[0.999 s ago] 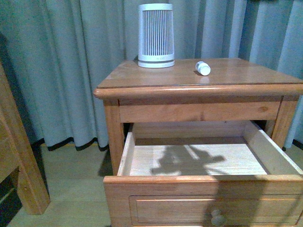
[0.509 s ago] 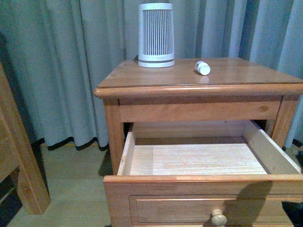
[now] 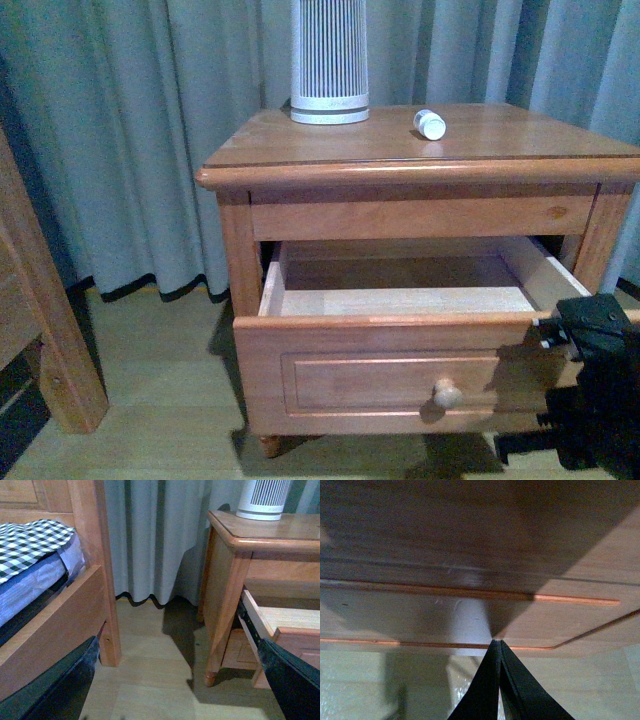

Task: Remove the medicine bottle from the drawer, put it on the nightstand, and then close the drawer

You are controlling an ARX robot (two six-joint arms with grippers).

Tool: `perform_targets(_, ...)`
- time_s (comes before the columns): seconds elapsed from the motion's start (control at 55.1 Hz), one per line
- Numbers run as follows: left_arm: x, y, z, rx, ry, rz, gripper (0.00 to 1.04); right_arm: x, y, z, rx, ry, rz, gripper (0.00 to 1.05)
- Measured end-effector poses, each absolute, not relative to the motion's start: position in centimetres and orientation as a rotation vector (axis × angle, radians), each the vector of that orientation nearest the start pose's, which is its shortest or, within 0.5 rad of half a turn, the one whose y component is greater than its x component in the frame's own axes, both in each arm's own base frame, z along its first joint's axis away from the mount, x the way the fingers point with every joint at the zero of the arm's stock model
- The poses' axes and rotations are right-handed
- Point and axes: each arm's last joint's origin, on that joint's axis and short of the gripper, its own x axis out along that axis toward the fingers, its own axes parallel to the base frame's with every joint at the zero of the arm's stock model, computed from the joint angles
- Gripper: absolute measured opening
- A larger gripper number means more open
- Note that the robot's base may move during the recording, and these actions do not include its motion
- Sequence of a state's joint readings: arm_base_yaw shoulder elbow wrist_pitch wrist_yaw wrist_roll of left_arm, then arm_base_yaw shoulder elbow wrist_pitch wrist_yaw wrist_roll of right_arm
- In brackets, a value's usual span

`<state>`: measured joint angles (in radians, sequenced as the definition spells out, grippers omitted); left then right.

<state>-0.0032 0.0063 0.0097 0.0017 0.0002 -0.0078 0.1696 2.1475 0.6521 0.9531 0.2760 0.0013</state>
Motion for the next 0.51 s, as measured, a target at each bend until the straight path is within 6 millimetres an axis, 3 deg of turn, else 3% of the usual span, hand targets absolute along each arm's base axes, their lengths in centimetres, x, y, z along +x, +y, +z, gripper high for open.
perform_targets(0.182, 9.7, 0.0, 16.7, -0.008, -0.005, -0.004, 0.98, 37.1, 4.2, 3.8, -0.167, 0.475, -0.093, 0.03)
perform_targets(0.509, 9.7, 0.0, 16.7, -0.008, -0.005, -0.004, 0.98, 41.5, 4.0, 3.8, -0.208, 0.421, -0.045, 0.03)
